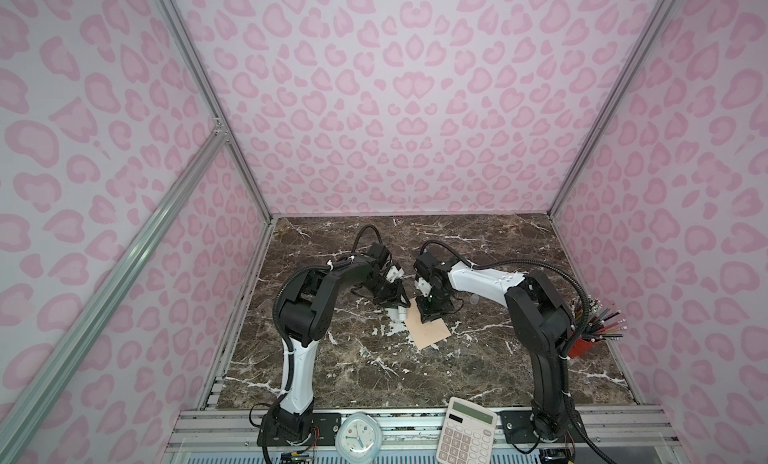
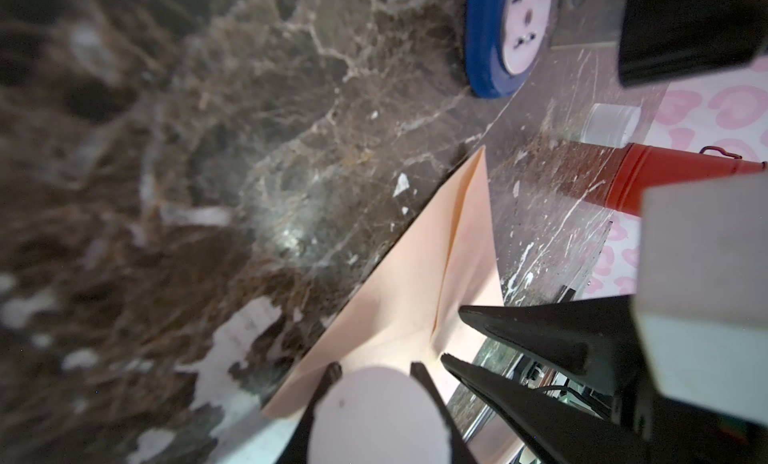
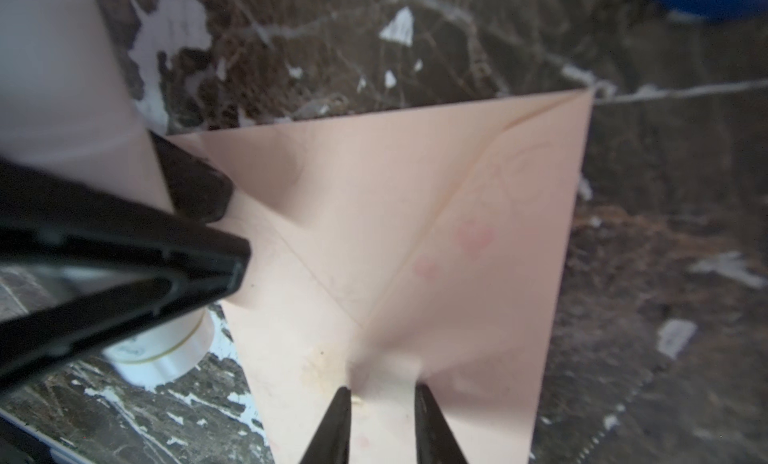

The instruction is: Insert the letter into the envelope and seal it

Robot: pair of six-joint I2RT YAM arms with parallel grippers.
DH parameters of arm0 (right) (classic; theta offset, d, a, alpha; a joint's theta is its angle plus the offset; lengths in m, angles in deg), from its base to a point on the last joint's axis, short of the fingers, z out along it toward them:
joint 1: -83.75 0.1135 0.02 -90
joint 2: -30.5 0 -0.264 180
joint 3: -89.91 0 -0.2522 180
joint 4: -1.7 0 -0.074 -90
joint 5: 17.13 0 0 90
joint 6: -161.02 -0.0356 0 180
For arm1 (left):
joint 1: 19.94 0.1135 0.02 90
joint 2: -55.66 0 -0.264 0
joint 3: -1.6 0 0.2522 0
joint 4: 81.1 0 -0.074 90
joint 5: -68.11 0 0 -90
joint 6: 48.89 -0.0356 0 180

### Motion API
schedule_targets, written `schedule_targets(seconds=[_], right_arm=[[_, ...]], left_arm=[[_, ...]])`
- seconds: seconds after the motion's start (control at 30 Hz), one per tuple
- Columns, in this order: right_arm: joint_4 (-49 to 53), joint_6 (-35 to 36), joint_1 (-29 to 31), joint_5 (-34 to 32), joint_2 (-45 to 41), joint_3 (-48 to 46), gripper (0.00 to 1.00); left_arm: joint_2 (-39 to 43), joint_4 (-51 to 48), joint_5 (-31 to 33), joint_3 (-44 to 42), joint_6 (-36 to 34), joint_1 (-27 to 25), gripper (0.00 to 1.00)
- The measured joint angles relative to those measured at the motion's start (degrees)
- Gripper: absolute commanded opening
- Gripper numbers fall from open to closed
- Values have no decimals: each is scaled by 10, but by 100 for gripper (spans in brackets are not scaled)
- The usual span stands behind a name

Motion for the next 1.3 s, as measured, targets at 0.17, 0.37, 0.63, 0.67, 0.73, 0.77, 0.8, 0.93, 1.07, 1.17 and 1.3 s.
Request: schedule_targets(seconds=[0.17, 0.37, 0.63, 0.67, 0.73, 0.77, 0.8, 0.93, 1.07, 1.17, 1.3], right_arm=[[0, -1, 0, 2, 0, 0, 25], [5, -2, 0, -18, 0, 0, 9], [6, -2, 4, -28, 1, 0, 13], [7, -3, 5, -30, 1, 1, 14], [8, -4, 9, -34, 2, 3, 14], [9, -4, 11, -37, 3, 4, 14], [11, -5, 14, -43, 4, 6, 14], [18, -12, 23, -65, 9, 13, 15], [21, -22, 29, -80, 11, 15, 15], [21, -29, 30, -83, 12, 16, 17], [24, -31, 32, -83, 15, 20, 20]], left_arm=[[0, 0, 0, 0, 0, 0, 7], [0, 0, 0, 0, 0, 0, 7], [0, -1, 1, 0, 0, 0, 7], [0, -1, 1, 0, 0, 0, 7], [2, -1, 2, 0, 0, 0, 7], [2, -1, 3, 0, 0, 0, 7], [3, -1, 4, 0, 0, 0, 7], [7, -1, 9, -3, 0, 0, 7], [10, -3, 14, -6, 1, 0, 7], [12, -4, 15, -7, 1, 1, 7], [12, -5, 14, -8, 0, 1, 7]])
